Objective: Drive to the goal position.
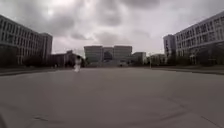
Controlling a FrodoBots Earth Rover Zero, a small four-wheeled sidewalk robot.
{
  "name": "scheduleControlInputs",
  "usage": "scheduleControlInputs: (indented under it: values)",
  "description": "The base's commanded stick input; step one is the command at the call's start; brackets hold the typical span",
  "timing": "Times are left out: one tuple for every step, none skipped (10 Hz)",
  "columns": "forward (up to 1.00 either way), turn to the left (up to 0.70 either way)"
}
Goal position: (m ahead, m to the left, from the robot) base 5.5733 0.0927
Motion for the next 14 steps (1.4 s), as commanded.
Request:
scheduleControlInputs:
  values:
    - [0.7,0.0]
    - [0.7,0.01]
    - [0.7,0.04]
    - [0.7,0.27]
    - [0.7,0.3]
    - [0.7,0.07]
    - [0.7,0.0]
    - [0.7,0.0]
    - [0.7,0.0]
    - [0.7,0.0]
    - [0.7,0.0]
    - [0.7,0.0]
    - [0.7,0.0]
    - [0.7,0.0]
